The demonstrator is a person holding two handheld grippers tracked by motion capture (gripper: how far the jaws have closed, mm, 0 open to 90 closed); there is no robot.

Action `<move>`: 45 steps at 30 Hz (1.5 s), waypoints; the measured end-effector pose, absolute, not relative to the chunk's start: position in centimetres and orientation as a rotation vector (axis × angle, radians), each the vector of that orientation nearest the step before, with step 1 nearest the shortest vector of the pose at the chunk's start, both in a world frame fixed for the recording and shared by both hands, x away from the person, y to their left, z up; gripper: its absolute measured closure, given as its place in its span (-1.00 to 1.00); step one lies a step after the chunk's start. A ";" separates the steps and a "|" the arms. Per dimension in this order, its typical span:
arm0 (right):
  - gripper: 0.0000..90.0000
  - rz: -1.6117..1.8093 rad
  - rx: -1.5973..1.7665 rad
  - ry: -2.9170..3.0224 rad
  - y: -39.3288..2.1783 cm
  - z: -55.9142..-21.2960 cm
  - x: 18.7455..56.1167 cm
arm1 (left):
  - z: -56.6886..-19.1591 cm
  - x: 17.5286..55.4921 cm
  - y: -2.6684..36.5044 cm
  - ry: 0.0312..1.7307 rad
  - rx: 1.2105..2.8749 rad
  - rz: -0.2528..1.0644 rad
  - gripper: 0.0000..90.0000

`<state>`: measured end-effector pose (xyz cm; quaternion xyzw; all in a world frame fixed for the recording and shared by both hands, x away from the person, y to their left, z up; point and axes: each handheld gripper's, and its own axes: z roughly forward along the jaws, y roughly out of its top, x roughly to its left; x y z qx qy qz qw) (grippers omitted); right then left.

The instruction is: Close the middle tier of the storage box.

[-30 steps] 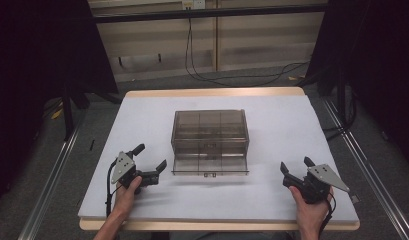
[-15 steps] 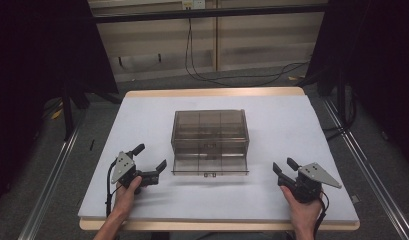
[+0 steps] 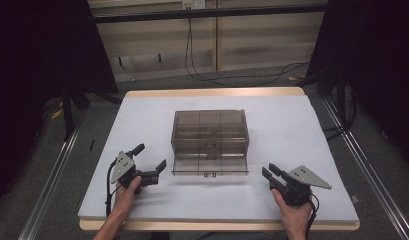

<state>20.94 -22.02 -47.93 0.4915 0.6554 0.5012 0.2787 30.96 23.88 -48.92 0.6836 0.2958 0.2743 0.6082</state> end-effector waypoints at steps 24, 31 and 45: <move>1.00 1.449 1.200 1.912 -19.5 -47.6 20.4 | -48.9 30.9 23.8 0.683 1.578 0.637 -0.98; 1.00 1.466 1.163 1.951 -18.9 -47.3 20.3 | -48.9 31.0 23.9 0.684 1.579 0.640 -0.99; 1.00 1.481 1.091 2.042 -17.0 -47.3 20.3 | -48.9 30.9 23.8 0.684 1.577 0.637 -0.98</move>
